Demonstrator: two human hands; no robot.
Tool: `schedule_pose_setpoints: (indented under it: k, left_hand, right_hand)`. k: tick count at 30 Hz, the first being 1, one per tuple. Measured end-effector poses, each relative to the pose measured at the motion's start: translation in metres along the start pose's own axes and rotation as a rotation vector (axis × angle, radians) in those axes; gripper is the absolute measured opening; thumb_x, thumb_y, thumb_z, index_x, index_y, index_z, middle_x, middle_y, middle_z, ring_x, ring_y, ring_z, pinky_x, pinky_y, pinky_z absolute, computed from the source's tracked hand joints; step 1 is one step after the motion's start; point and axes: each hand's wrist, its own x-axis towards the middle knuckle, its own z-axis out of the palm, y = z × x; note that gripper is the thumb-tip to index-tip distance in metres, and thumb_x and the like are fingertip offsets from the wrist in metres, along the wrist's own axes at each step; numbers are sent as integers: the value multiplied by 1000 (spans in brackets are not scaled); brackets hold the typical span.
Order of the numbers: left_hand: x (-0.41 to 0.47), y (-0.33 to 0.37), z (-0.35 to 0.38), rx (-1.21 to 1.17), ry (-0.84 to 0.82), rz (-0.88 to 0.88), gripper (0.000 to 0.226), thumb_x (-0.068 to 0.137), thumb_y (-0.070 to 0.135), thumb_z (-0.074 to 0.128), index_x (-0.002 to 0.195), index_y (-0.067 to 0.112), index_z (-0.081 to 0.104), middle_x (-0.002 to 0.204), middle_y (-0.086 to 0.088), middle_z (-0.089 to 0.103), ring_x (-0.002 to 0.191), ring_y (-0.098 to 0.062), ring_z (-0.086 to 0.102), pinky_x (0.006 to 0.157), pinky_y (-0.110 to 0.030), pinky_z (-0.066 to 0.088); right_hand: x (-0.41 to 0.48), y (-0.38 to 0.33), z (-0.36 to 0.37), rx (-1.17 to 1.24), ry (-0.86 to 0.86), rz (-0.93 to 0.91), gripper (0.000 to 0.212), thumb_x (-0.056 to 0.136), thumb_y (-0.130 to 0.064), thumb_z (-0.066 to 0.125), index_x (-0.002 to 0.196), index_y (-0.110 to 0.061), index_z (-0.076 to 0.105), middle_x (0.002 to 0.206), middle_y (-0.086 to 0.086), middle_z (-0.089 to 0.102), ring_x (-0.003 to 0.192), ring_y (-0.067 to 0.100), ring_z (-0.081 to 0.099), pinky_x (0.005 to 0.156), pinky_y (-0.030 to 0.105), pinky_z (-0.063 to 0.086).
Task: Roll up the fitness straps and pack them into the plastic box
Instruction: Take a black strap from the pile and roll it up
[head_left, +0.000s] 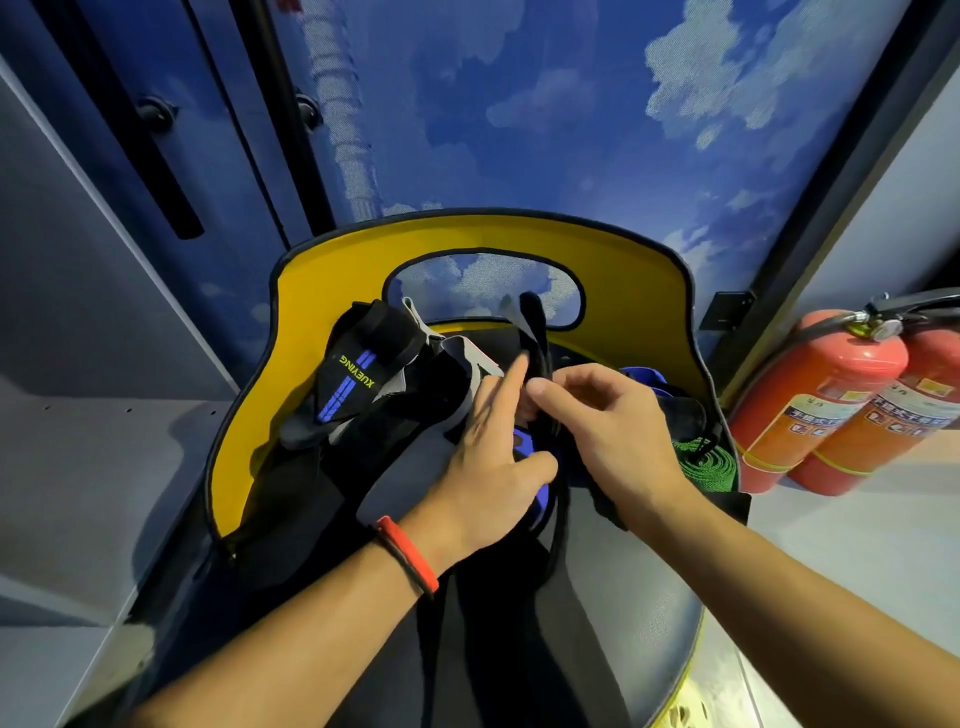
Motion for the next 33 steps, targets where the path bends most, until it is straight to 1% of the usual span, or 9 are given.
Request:
schedule_pose_setpoints:
  k: [2,5,8,11,16,19,24,29,33]
  left_hand:
    - [0,-1,-2,-7,51,42,77,91,5,59,155,36,29,129,10,45,117,8,46,101,-18,38]
    - [5,-5,-5,-76,286,28,44,98,22,60,136,41,50,116,10,49,109,-4,53,90,-17,44]
    - [13,-2,-7,-71,409,-68,35,102,40,51,137,37,48,128,10,46,117,-7,51,86,-15,44]
    - [16,7,-4,11,366,-4,36,107,35,40,140,24,47,138,1,50,123,-13,50,89,-13,39]
    - [19,28,6,-48,365,45,46,105,34,41,146,14,43,140,-9,45,127,-19,46,104,-27,40]
    - [22,41,4,-140,383,67,38,106,22,44,142,15,48,130,-5,51,117,-8,51,92,-6,40]
    - [21,45,3,-374,296,22,50,92,47,50,140,31,52,136,0,60,128,-15,57,110,-45,44]
    - [8,56,-1,-393,290,-24,43,95,38,47,135,27,59,126,6,69,122,-13,61,109,-47,47]
    - [-3,62,-3,-345,301,-5,41,95,34,46,132,26,61,126,6,69,123,-15,61,110,-49,45]
  right_hand:
    - [1,2,-2,-51,42,1,10,96,-22,69,94,-16,77,84,-5,78,83,10,74,81,30,58]
    - [2,6,-2,-41,62,66,17,101,-23,61,97,-21,78,90,-6,78,93,14,73,95,45,57]
    - [3,4,-1,48,43,103,22,102,-21,57,97,-19,78,98,1,78,101,22,72,101,53,53]
    - [3,2,3,64,23,82,26,104,-22,52,102,-24,78,103,-1,78,104,22,72,102,55,52]
    - [-3,-17,8,12,67,-84,42,107,-11,41,108,-40,70,106,-17,76,105,5,69,100,38,55]
    - [-7,-26,6,-16,63,-178,43,109,-11,38,114,-42,66,110,-20,74,109,2,67,98,32,54]
    - [-20,-39,1,-15,19,-237,43,108,-9,38,121,-43,61,115,-25,69,113,-3,63,93,17,49]
    - [-37,-45,1,9,-45,-226,42,108,-13,42,124,-49,55,116,-37,65,117,-12,56,92,7,43]
    - [-48,-40,2,-28,-77,-198,44,111,-30,38,155,-33,38,149,-24,48,130,-18,43,98,1,35]
